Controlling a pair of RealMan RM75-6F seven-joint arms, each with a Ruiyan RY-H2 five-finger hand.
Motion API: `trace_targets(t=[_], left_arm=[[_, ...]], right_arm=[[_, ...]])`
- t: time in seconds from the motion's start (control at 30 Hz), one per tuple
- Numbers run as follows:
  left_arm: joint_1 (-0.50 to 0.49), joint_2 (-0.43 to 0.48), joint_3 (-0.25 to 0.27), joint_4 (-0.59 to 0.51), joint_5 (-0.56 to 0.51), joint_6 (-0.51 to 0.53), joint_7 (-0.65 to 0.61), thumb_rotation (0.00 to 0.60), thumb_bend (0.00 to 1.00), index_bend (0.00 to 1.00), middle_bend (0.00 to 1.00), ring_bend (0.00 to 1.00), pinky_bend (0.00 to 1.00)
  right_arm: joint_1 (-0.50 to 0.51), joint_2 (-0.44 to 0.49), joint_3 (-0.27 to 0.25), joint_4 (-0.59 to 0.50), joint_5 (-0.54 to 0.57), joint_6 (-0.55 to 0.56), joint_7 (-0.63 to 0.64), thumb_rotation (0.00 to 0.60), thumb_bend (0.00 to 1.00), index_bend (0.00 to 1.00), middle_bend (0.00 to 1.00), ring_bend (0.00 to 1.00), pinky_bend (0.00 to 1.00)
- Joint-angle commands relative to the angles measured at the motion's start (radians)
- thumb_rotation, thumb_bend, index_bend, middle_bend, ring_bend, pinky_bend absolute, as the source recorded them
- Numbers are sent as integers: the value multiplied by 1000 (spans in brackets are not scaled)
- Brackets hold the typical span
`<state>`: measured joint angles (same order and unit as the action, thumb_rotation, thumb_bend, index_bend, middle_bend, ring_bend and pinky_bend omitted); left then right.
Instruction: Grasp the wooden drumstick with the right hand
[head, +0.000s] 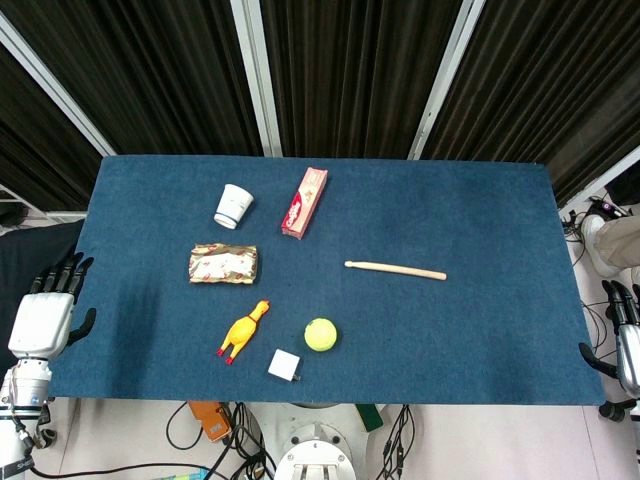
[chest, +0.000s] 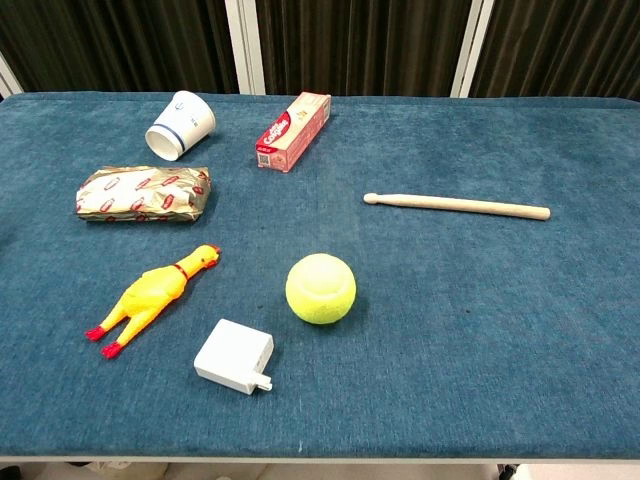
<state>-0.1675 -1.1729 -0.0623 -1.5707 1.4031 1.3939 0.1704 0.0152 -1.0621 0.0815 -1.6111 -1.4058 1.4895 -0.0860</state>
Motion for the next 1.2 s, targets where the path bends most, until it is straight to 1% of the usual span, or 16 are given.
trace_targets(t=[0.03, 0.43, 0.53, 0.6, 0.73, 0.87, 1.0, 1.07, 1.13, 1.2], left_arm=[[0, 2, 1, -2, -2, -3, 2, 600, 375, 0, 0, 65, 113], [-1, 1, 2, -5, -6, -7, 12, 600, 376, 0, 0, 65, 113], [4, 2, 4, -13, -6, 0, 15, 600, 376, 0, 0, 65, 113], [7, 3, 5, -13, -1, 6, 20, 600, 376, 0, 0, 65, 113], [7, 4, 6, -16, -6, 3, 30, 600, 375, 0, 0, 65, 113], [7, 6, 8, -20, -6, 0, 33, 600, 376, 0, 0, 65, 113], [9, 9, 6, -23, -10, -1, 24, 600, 376, 0, 0, 65, 113], [9, 11, 6, -23, -13, -3, 18, 600, 376, 0, 0, 65, 113], [10, 14, 7, -26, -18, -8, 15, 600, 376, 0, 0, 65, 113], [10, 16, 6, -30, -21, -11, 13, 600, 376, 0, 0, 66, 113]], right_arm=[[0, -1, 0, 0, 0, -1, -2, 600, 332, 104, 155, 48, 0], [0, -2, 6, 7, 17, -8, 6, 600, 332, 118, 194, 48, 0], [16, -10, 7, 22, 26, -40, 4, 600, 333, 130, 209, 55, 0], [40, -15, 9, 32, 33, -83, -3, 600, 335, 144, 215, 61, 0], [130, -2, 29, 29, 52, -225, -3, 600, 338, 187, 228, 64, 0], [268, 8, 67, 21, 105, -423, -63, 600, 339, 224, 233, 66, 0], [406, -11, 103, 22, 176, -610, -114, 600, 339, 261, 245, 70, 0], [477, -42, 119, 42, 225, -689, -154, 600, 339, 263, 246, 78, 0], [541, -91, 129, 76, 279, -738, -211, 600, 338, 264, 249, 91, 0], [591, -141, 135, 106, 331, -763, -262, 600, 339, 268, 251, 99, 0]])
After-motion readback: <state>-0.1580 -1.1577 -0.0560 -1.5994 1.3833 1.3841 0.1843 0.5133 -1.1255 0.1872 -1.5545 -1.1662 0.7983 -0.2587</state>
